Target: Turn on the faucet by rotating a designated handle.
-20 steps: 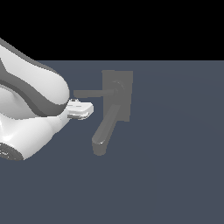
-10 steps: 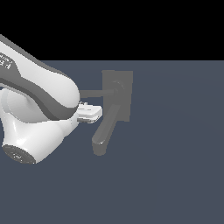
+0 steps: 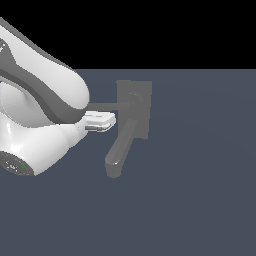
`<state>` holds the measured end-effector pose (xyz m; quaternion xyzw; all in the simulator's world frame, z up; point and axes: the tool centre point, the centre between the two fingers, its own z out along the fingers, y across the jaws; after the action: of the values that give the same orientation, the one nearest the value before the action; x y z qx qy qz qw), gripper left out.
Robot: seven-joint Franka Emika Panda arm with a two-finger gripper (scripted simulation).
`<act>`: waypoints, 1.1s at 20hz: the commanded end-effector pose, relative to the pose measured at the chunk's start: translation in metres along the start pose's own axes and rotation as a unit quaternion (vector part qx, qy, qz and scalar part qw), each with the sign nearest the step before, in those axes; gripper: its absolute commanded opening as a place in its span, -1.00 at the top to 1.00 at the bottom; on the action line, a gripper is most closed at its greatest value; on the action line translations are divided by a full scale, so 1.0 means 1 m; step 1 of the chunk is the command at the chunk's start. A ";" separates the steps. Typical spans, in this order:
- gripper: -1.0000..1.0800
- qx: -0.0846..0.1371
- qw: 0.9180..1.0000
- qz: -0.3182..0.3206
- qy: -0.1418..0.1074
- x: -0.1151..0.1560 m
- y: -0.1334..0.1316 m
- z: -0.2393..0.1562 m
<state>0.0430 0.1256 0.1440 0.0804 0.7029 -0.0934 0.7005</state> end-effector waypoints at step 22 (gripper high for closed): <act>1.00 0.001 1.000 0.000 0.001 -0.081 -0.015 0.000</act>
<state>0.0390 0.1109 0.2151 0.0808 0.7059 -0.0975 0.6969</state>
